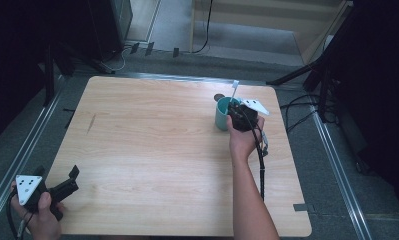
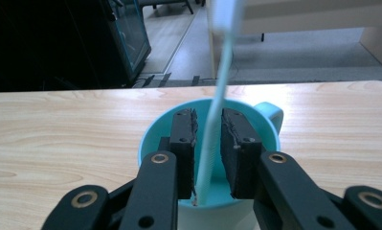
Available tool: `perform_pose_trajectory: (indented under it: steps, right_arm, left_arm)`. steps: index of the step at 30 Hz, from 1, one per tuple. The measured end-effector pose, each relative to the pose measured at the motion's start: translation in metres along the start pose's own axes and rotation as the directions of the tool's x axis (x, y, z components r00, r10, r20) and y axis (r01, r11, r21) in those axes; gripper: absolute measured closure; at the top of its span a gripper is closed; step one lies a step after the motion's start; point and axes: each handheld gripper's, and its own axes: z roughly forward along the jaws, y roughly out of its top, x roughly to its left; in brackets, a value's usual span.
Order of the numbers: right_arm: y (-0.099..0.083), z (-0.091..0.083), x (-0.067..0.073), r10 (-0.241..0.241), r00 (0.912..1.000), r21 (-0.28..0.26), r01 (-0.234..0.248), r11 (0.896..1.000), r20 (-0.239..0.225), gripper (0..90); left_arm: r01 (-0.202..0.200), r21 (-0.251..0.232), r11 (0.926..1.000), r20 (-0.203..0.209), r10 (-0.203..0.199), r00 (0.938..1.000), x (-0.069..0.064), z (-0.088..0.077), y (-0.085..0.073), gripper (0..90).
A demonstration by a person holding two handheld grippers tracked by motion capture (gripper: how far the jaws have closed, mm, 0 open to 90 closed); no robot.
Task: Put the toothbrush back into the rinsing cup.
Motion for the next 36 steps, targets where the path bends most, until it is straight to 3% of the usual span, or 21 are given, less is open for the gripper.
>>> perform_pose_trajectory:
  steps: [12,14,17,20,24,28,33,36]
  right_arm:
    - [0.006,-0.021,-0.003,-0.028,0.9985,-0.042,0.026,0.999,-0.047,68.0]
    - [0.005,-0.026,-0.003,-0.034,0.9987,-0.045,0.033,0.998,-0.037,64.5]
    - [0.003,-0.037,-0.004,-0.064,0.9978,-0.075,0.065,0.995,0.016,60.0]
    - [0.001,-0.046,-0.009,-0.015,0.9996,-0.077,0.013,0.997,-0.024,56.1]
    - [-0.003,-0.055,-0.015,-0.015,0.9961,-0.087,0.008,0.996,-0.087,45.9]
    - [-0.008,-0.069,-0.016,-0.055,0.9927,-0.083,0.046,0.995,-0.107,38.4]
    - [-0.016,-0.084,-0.018,-0.084,0.9907,-0.044,0.08,0.996,-0.107,18.5]
    - [-0.021,-0.091,-0.021,-0.099,0.9922,-0.019,0.098,0.995,-0.076,3.0]
  left_arm:
    - [-0.002,-0.001,1.0,-0.001,0.002,1.0,0.0,0.0,0.0,0.0]
    - [-0.001,-0.002,1.0,-0.001,0.001,1.0,0.0,0.0,0.0,0.0]
    - [0.0,-0.001,1.0,-0.001,0.0,1.0,0.0,0.0,0.0,0.0]
    - [0.0,-0.001,1.0,-0.002,0.0,1.0,0.0,0.0,0.0,0.0]
    - [0.003,-0.001,1.0,-0.001,-0.003,1.0,0.0,0.0,0.0,0.0]
    - [-0.003,0.0,1.0,-0.002,0.003,1.0,0.0,0.0,0.0,0.0]
    - [-0.001,-0.001,1.0,-0.002,0.001,1.0,-0.001,0.0,0.0,0.0]
    - [-0.002,0.0,1.0,-0.003,0.002,1.0,-0.001,0.0,0.0,0.0]
